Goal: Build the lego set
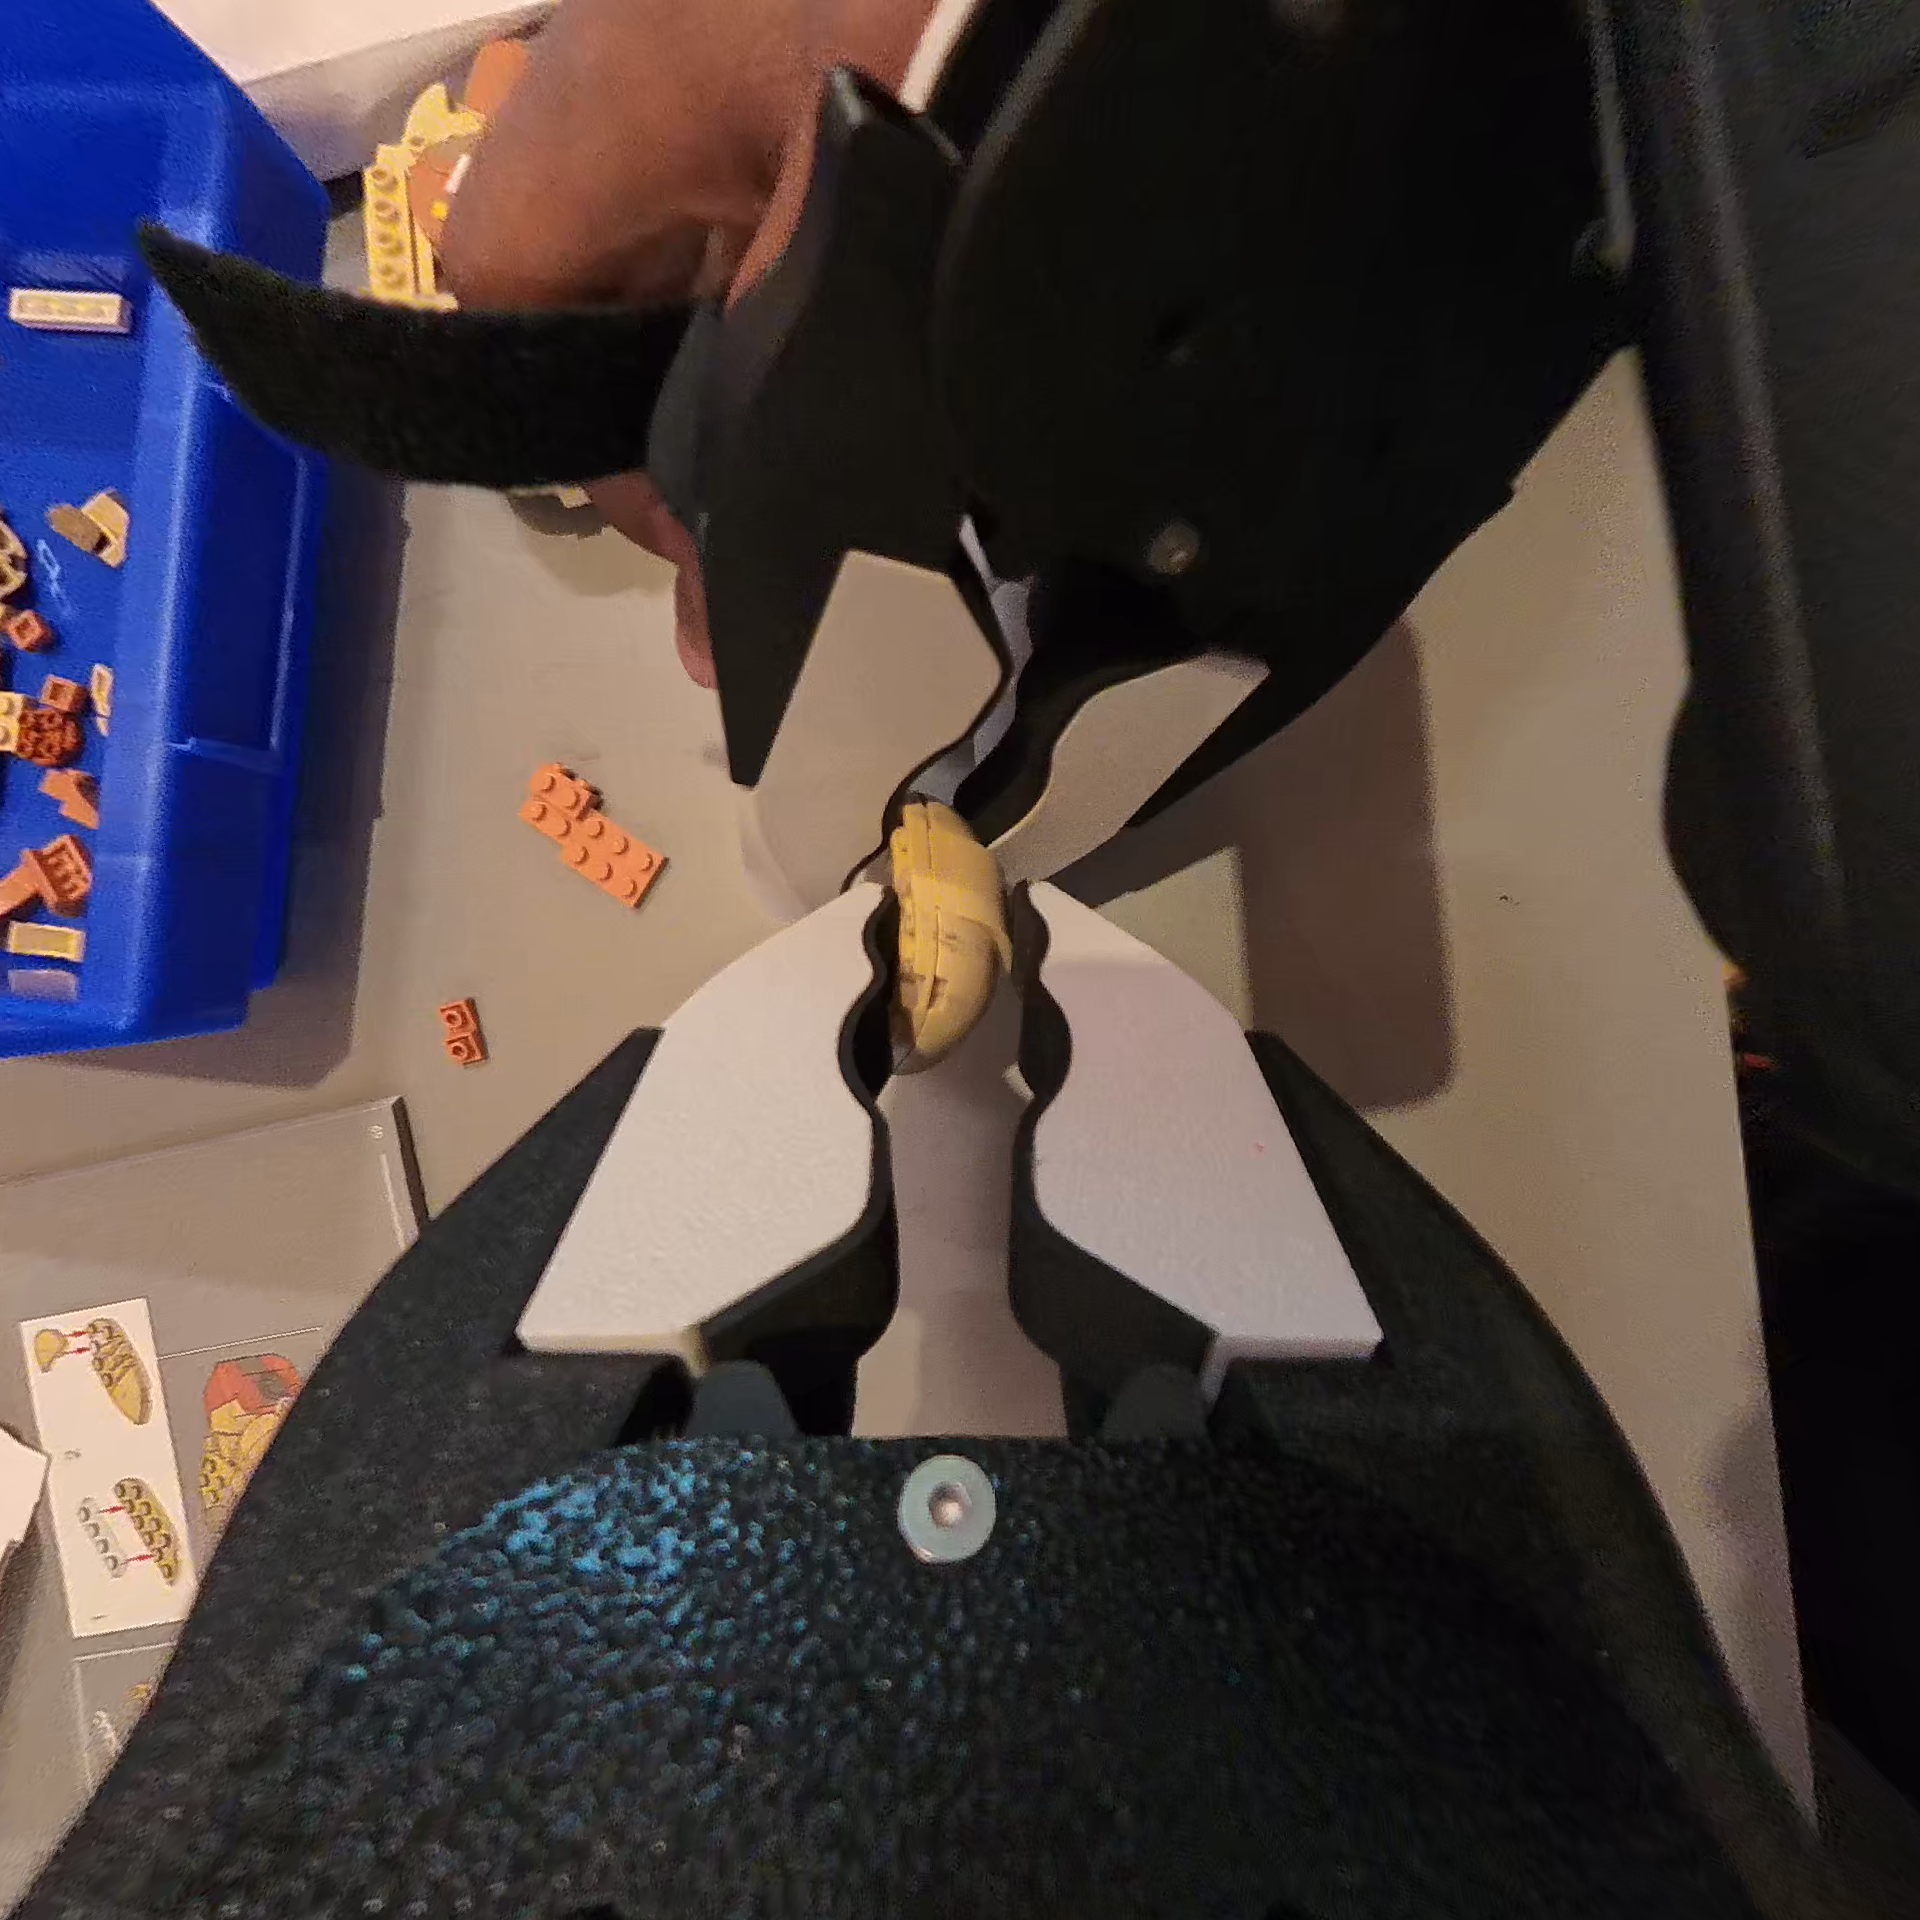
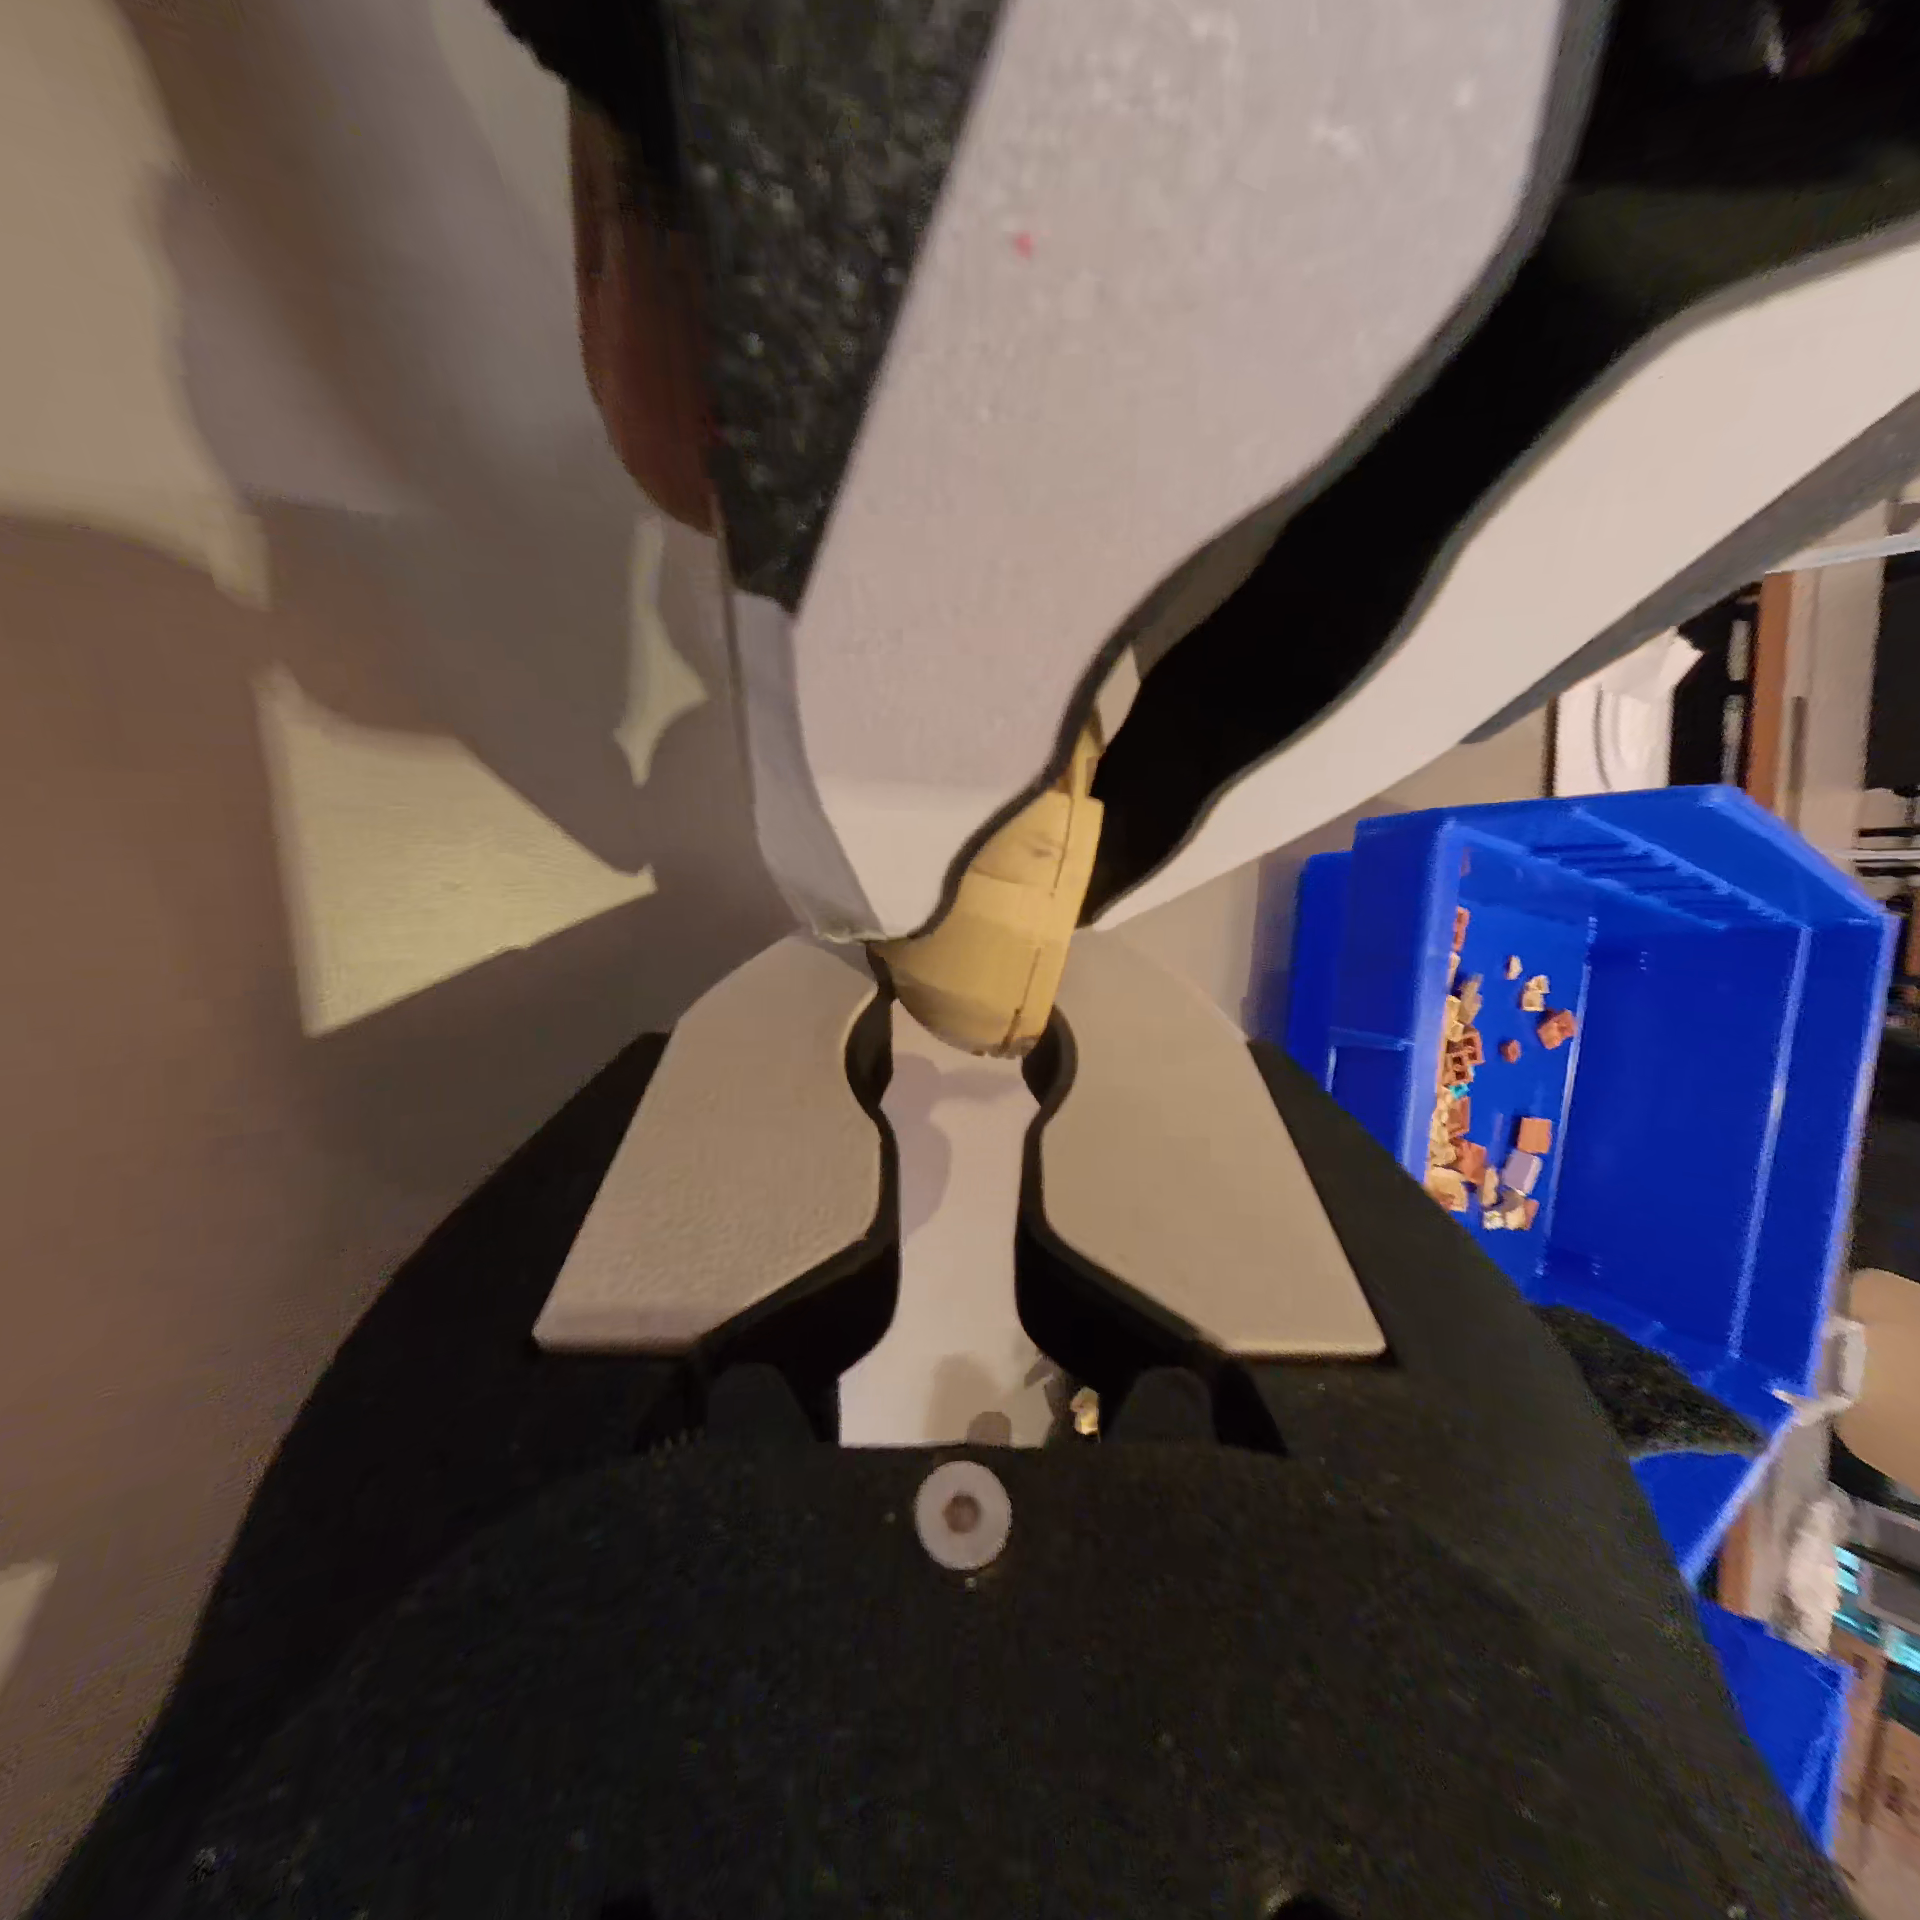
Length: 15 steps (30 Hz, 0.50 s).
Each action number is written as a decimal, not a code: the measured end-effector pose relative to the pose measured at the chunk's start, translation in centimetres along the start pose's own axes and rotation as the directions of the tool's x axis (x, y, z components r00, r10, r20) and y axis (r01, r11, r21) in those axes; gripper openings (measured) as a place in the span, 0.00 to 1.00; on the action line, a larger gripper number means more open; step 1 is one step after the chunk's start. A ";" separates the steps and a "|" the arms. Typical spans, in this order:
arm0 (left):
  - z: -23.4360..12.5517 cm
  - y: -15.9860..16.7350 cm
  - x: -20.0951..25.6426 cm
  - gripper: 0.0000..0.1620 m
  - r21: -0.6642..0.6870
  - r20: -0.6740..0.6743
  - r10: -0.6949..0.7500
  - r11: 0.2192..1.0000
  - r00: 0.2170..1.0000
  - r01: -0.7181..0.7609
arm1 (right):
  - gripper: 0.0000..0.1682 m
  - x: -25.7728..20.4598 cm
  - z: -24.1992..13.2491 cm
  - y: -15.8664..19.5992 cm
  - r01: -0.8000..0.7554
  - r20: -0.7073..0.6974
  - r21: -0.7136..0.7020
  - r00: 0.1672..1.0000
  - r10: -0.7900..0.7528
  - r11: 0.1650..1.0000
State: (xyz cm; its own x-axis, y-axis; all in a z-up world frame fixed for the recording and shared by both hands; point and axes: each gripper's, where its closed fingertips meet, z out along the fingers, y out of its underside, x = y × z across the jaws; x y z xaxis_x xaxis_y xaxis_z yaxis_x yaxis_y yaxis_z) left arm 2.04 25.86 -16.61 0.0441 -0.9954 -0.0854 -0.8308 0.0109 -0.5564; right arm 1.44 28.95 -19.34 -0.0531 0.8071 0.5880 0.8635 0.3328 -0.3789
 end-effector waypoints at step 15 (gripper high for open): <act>0.1 0.2 -0.8 0.12 -0.012 0.045 0.006 1.000 0.999 -0.005 | 0.13 1.8 -0.4 0.9 0.100 -0.214 -0.175 0.967 -0.137 0.979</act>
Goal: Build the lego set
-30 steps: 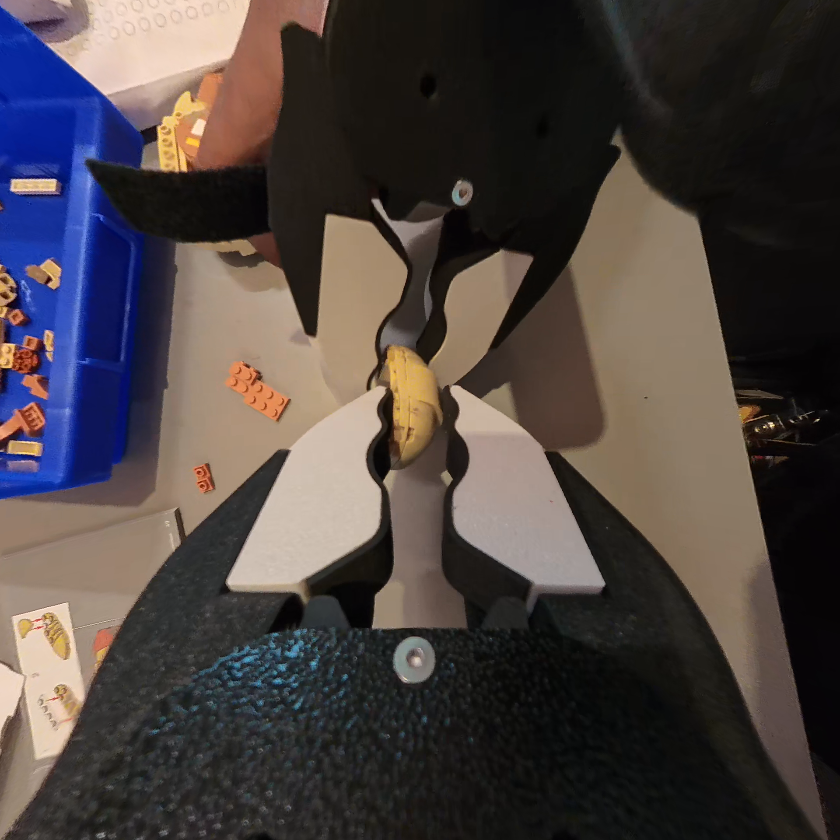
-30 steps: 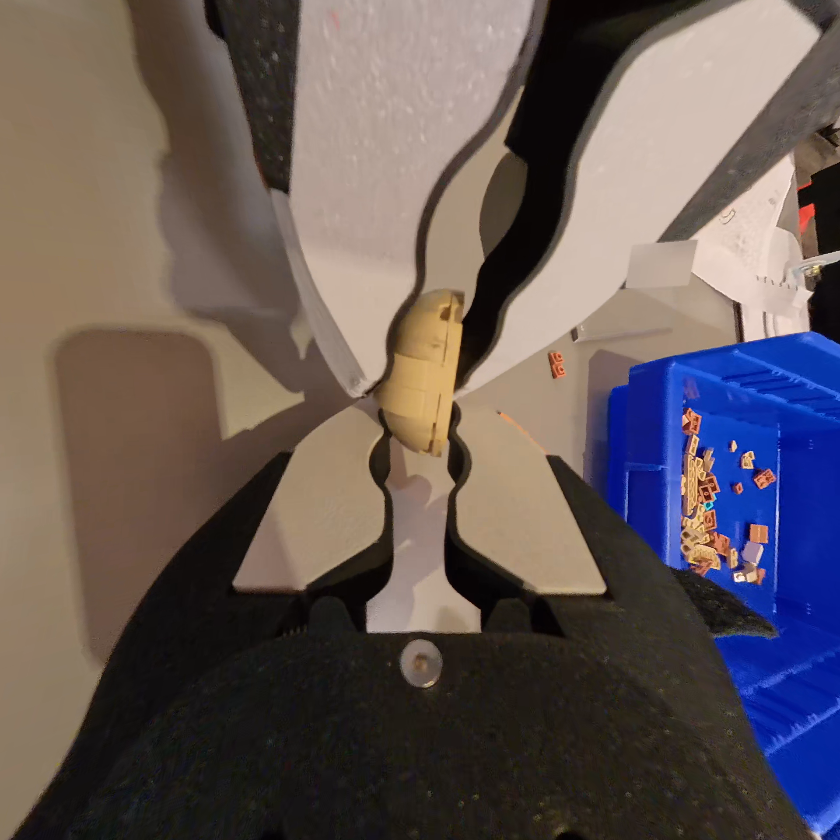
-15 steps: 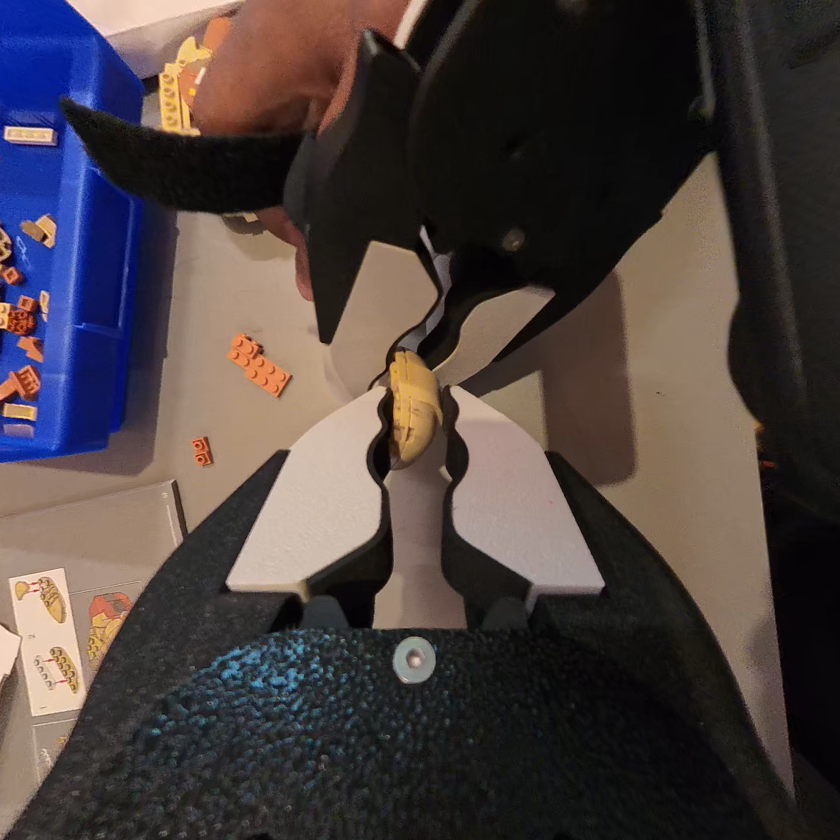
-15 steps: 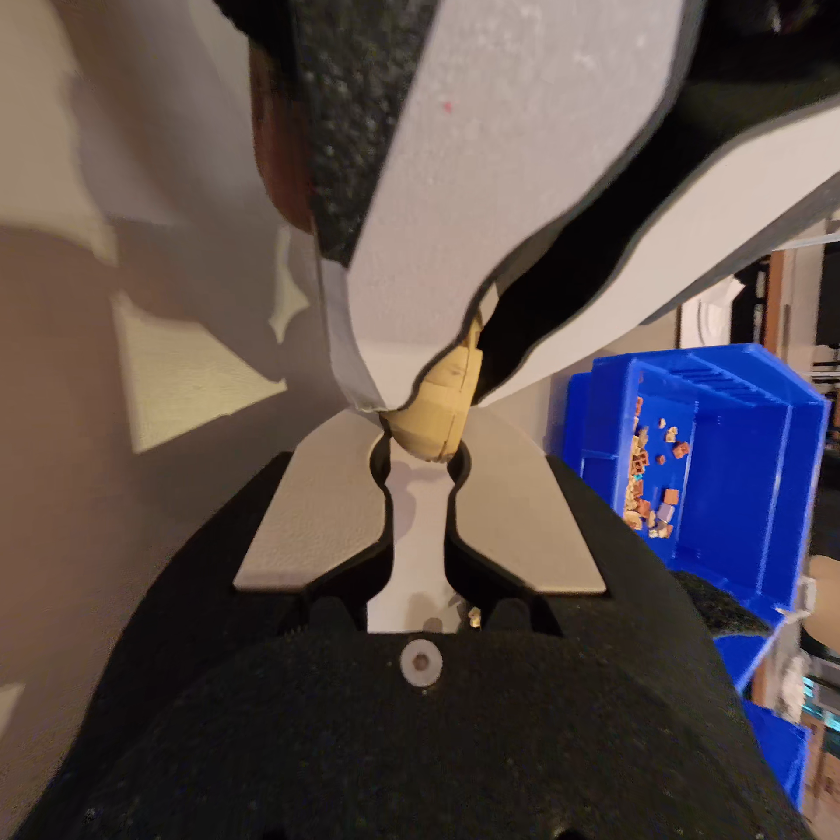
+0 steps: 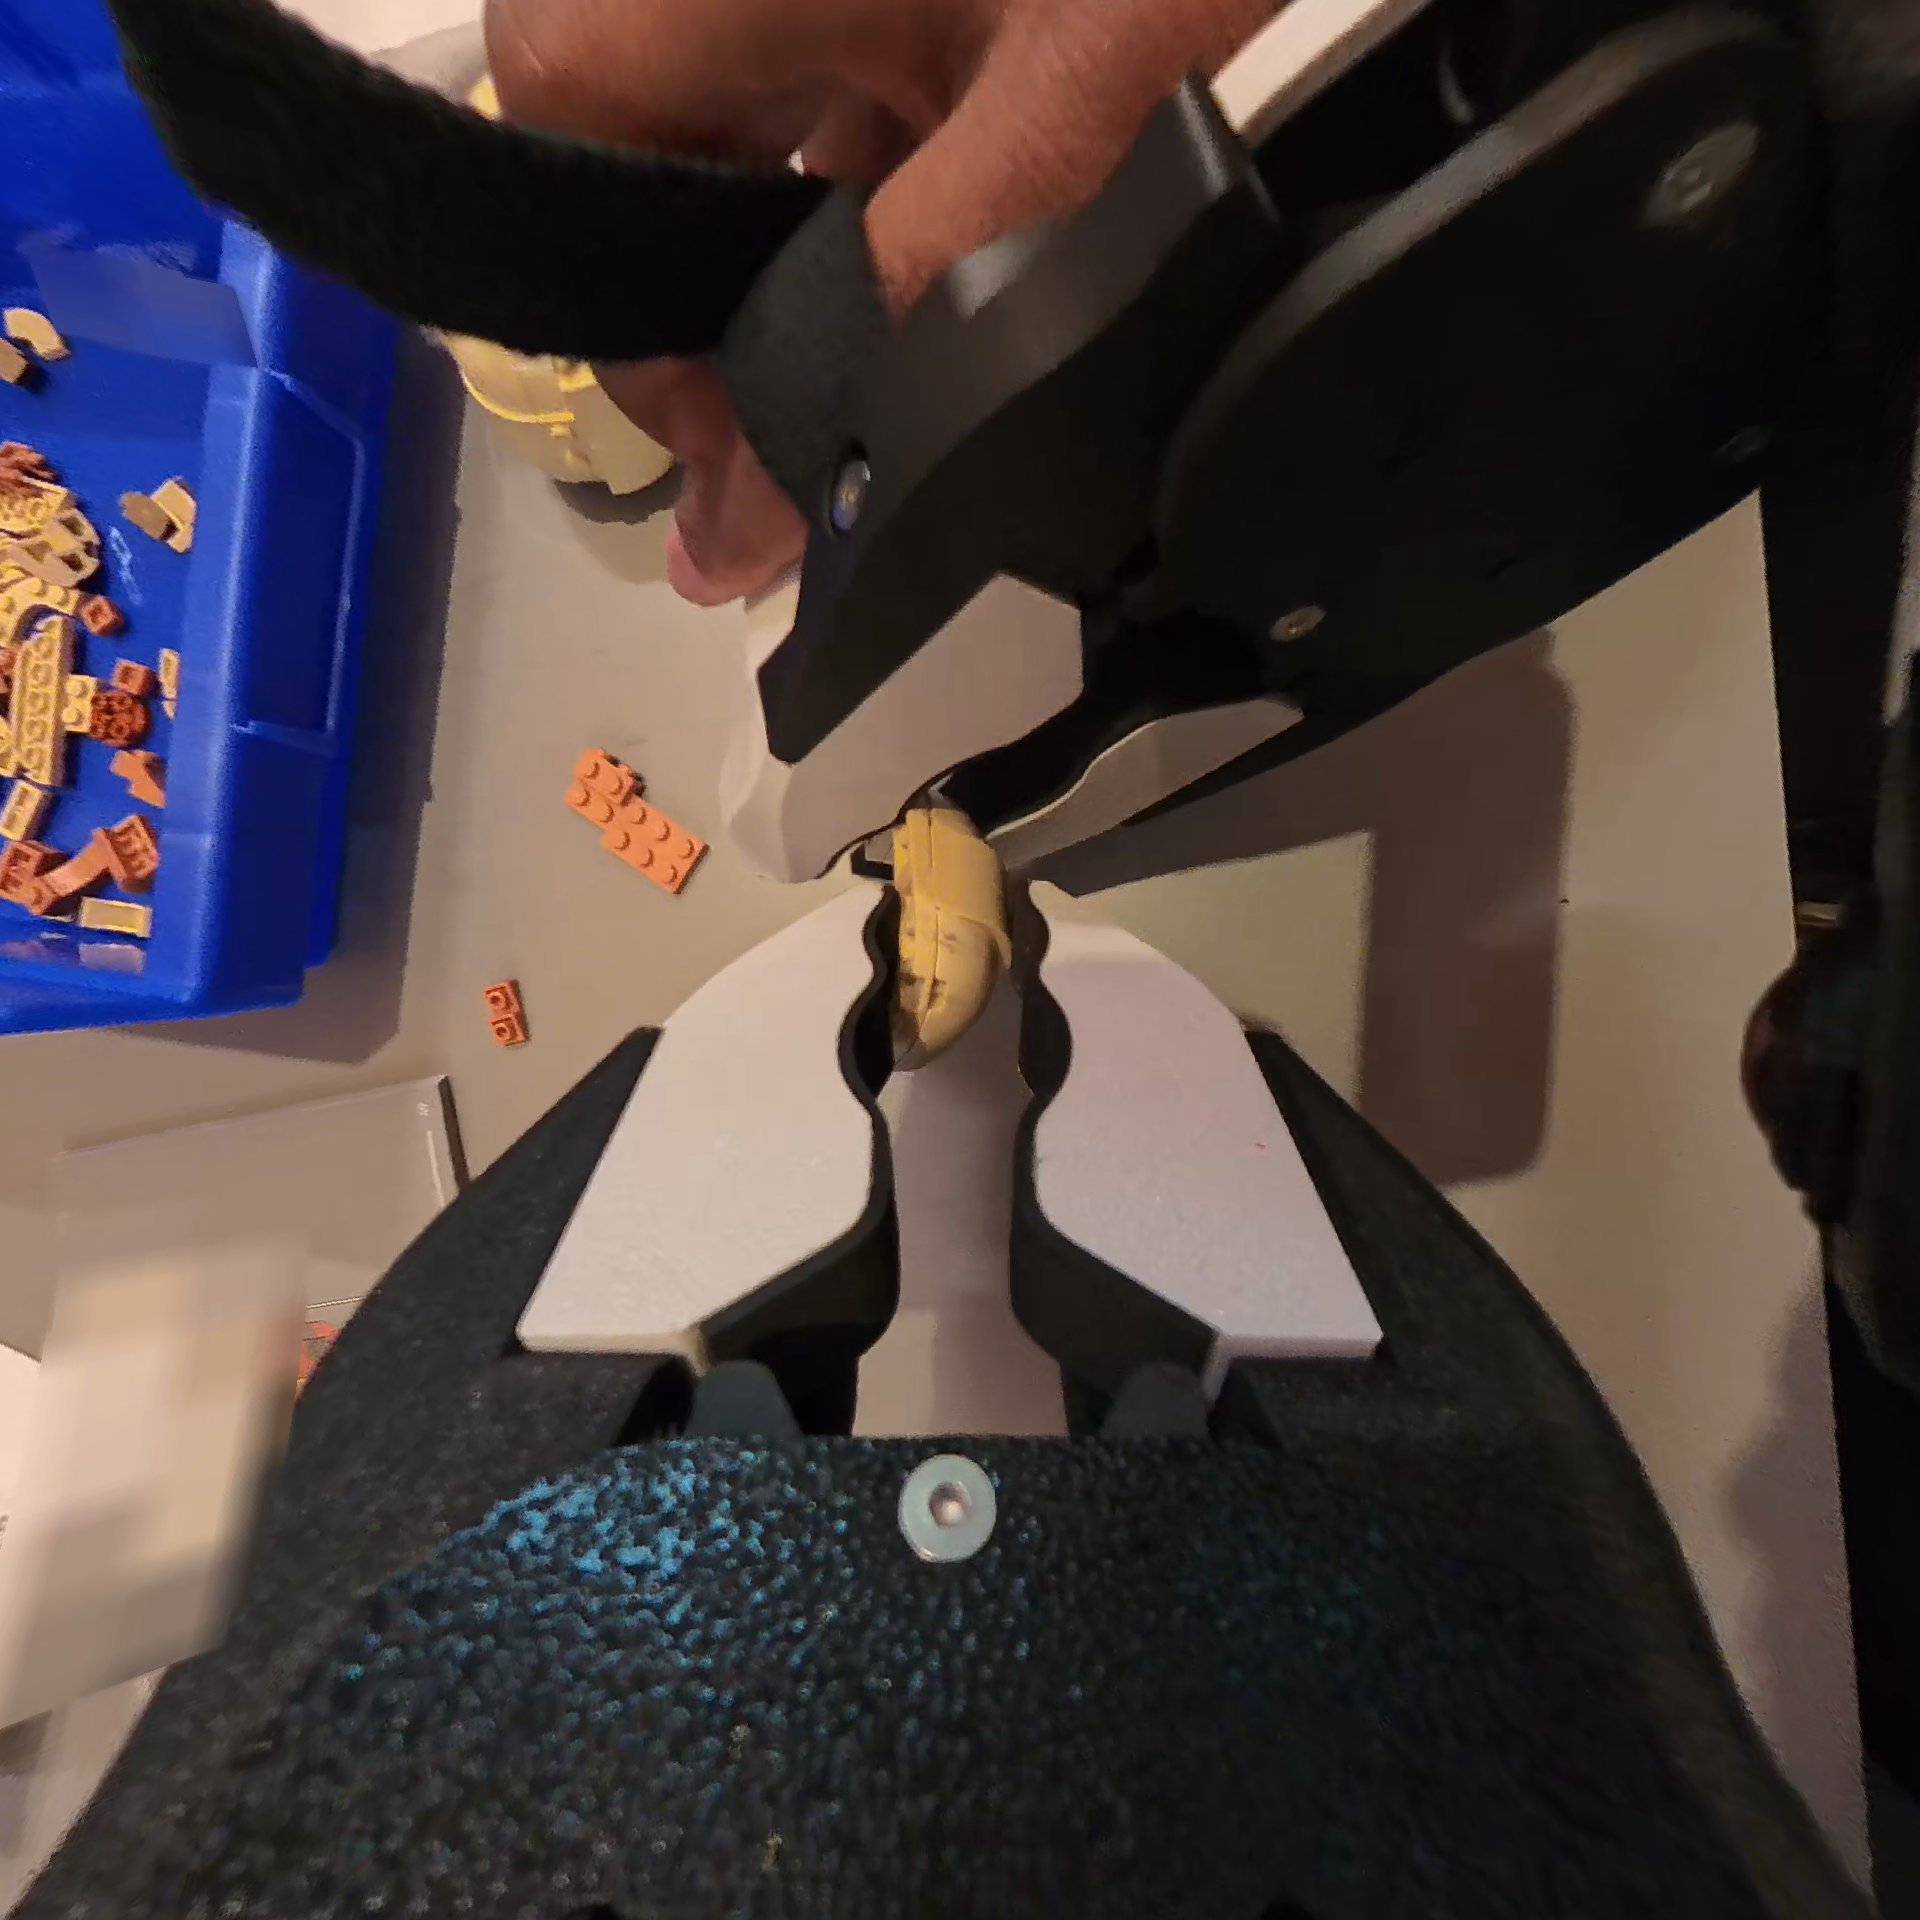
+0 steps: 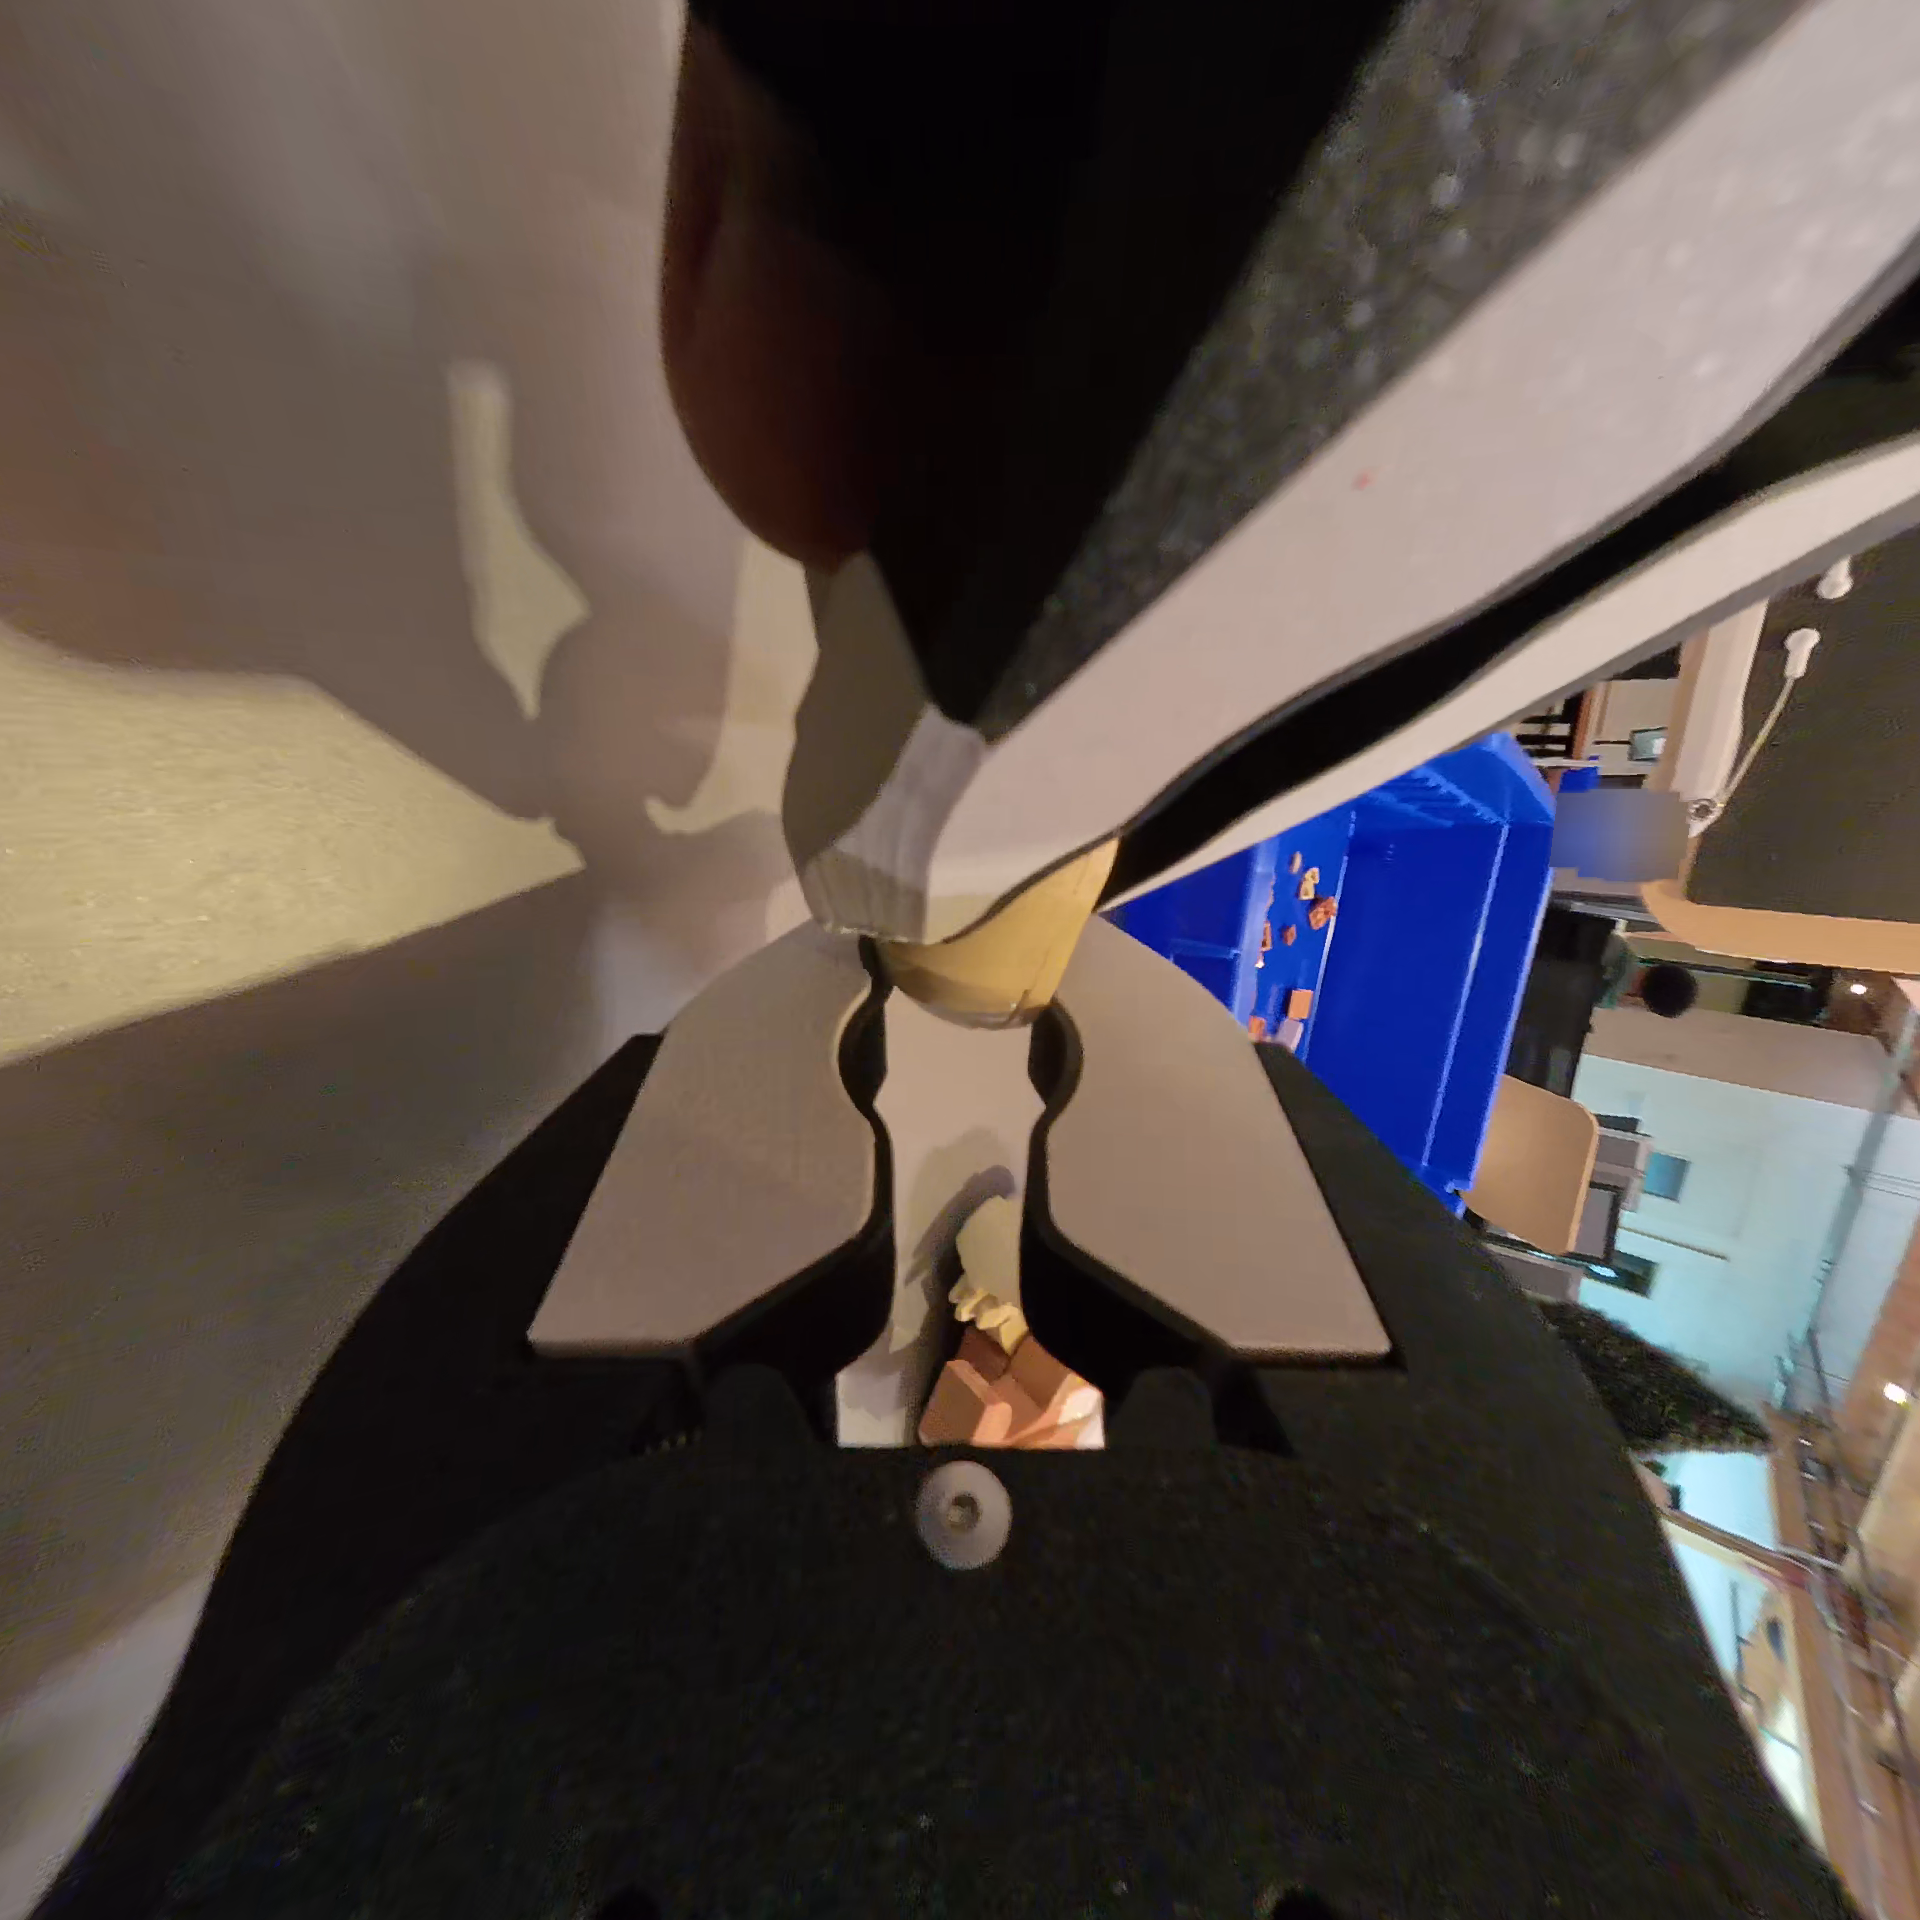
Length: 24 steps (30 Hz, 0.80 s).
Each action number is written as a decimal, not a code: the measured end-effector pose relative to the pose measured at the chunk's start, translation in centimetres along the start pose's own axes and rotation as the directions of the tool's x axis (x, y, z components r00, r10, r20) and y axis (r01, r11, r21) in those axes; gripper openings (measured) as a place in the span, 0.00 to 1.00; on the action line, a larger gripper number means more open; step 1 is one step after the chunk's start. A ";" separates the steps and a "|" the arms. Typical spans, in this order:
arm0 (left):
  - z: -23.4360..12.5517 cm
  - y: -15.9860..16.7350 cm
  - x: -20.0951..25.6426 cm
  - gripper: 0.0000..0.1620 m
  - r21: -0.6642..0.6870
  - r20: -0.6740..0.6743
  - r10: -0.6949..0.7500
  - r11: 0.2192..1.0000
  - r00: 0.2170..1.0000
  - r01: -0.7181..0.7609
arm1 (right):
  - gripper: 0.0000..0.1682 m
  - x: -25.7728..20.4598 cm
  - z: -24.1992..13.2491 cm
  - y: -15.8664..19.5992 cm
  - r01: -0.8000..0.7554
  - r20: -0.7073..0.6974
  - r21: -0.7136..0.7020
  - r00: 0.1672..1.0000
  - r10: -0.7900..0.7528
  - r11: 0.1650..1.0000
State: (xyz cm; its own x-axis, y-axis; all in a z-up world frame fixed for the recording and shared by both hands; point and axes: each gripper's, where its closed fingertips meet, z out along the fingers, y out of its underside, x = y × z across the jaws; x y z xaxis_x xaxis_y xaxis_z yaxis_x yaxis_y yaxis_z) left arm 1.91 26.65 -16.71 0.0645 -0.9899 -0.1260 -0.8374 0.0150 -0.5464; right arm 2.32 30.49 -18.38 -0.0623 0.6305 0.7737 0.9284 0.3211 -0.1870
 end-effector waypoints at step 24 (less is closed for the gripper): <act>0.8 -0.1 0.0 0.12 -0.016 0.043 0.087 0.996 0.995 -0.086 | 0.09 -1.1 0.1 0.9 0.033 0.117 -0.096 0.993 -0.021 0.995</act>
